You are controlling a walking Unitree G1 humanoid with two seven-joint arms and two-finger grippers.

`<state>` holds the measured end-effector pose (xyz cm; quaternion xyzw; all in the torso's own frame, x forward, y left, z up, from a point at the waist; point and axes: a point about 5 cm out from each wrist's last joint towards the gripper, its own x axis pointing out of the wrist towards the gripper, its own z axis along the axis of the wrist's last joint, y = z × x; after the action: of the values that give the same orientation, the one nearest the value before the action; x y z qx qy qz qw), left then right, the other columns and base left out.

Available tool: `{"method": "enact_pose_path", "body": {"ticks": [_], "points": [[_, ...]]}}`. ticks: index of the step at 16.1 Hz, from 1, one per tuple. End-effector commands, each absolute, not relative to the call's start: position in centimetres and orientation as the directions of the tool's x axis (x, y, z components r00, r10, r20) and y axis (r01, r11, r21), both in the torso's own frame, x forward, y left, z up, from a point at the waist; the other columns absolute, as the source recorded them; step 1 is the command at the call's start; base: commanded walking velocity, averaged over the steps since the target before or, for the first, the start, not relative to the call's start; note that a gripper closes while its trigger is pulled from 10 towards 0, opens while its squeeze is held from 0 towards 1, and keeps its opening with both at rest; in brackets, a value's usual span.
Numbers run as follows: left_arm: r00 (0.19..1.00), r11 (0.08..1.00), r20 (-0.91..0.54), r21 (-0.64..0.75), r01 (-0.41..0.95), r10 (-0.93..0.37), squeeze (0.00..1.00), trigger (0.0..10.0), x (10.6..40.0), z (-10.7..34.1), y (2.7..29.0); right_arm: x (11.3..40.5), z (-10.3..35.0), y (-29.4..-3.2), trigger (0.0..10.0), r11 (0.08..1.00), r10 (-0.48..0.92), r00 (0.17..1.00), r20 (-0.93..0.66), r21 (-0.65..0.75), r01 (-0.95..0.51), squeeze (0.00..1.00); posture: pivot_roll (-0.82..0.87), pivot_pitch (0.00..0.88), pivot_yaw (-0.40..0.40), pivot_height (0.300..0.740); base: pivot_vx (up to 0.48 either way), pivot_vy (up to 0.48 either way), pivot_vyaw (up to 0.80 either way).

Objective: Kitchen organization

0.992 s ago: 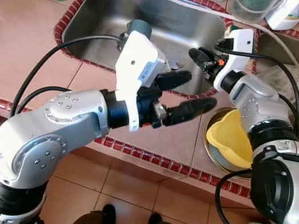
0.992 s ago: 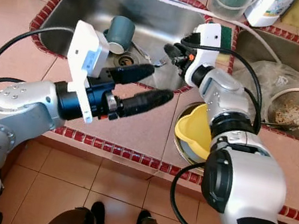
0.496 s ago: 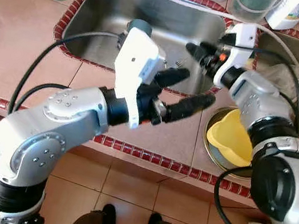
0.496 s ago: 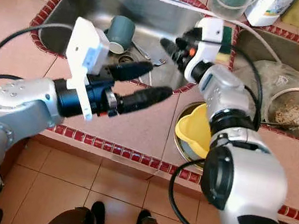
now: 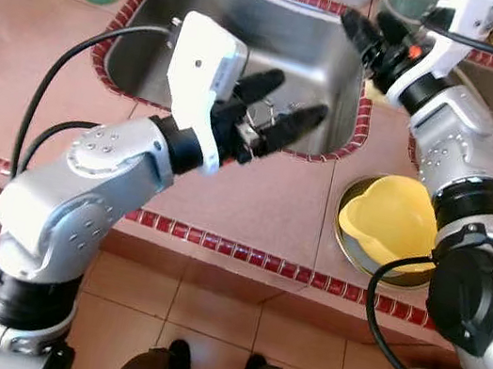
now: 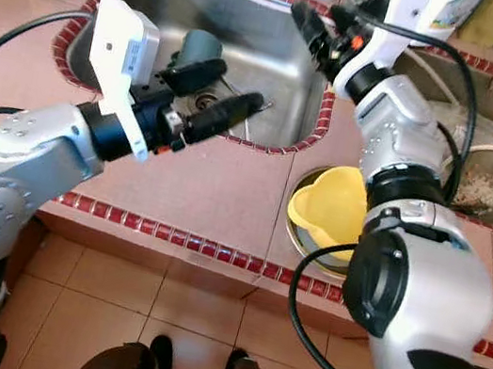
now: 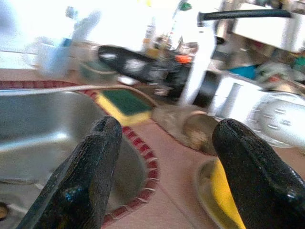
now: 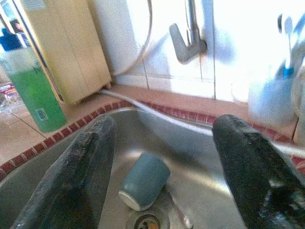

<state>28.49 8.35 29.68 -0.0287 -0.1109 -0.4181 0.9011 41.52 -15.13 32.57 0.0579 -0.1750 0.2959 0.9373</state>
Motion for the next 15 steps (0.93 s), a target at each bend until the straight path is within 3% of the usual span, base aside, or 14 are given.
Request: {"method": "enact_pose_path", "body": {"ticks": [1, 5, 9, 15], "points": [[0.637, 0.667, 0.237, 0.066, 0.742, -0.733, 0.0, 10.0, 28.7, 29.8, 8.3, 41.3, 32.5, -15.7, 10.0, 0.835, 0.522, 0.768, 0.371, -0.039, -0.549, 1.0, -0.03, 0.176, -0.03, 0.74, 0.0, 0.0, 0.0], [0.717, 0.742, 0.237, 0.028, 0.67, -0.656, 0.0, 10.0, 30.0, 28.2, 9.1, 40.5, 30.8, -16.0, 10.0, 0.873, 0.455, 0.788, 0.415, -0.032, -0.487, 1.0, -0.06, 0.132, -0.004, 0.74, 0.0, 0.0, 0.0], [0.802, 0.83, 0.242, 0.027, 0.557, -0.546, 0.0, 10.0, 31.2, 26.1, 10.6, 38.0, 28.9, -15.2, 10.0, 0.911, 0.407, 0.799, 0.443, -0.13, -0.392, 1.0, -0.07, 0.096, 0.016, 0.74, 0.0, 0.0, 0.0], [0.835, 0.86, 0.243, -0.006, 0.511, -0.494, 0.0, 10.0, 31.5, 24.1, 11.3, 34.6, 26.5, -15.3, 10.0, 0.964, 0.266, 0.848, 0.459, -0.126, -0.234, 1.0, -0.1, 0.065, 0.042, 0.74, 0.0, 0.0, 0.0]]}}
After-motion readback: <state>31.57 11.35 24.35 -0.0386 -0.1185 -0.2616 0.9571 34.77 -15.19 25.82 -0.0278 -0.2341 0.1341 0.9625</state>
